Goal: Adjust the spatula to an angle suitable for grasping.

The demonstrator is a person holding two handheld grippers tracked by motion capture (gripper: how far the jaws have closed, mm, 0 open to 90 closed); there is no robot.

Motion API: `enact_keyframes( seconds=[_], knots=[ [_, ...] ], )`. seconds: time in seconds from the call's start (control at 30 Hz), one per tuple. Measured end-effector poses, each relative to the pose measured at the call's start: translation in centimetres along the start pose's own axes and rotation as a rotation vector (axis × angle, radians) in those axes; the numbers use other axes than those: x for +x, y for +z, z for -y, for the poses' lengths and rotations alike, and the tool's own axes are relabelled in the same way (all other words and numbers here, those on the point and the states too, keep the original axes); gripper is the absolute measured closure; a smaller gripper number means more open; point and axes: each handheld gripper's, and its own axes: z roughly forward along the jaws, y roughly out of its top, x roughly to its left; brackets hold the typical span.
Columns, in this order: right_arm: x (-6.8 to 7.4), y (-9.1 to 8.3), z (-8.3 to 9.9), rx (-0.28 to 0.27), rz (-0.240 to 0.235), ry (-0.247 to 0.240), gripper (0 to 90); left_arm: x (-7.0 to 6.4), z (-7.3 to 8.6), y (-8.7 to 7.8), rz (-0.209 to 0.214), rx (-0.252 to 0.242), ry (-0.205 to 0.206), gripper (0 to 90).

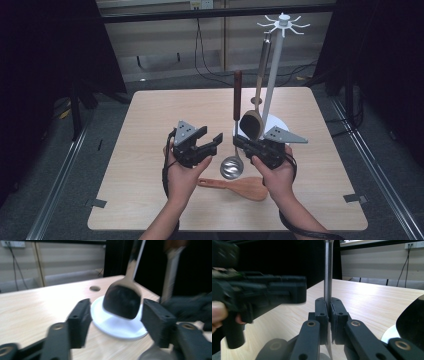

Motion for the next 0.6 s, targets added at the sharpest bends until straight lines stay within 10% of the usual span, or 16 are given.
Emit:
enact_keyframes(
  seconds=[0.6],
  knots=[
    [-2.6,-2.2,-2.4,-0.032,-0.08,-0.041,85.6,3.9,4.7,0.1,-0.076,0.177,0.045,17.9]
  ],
)
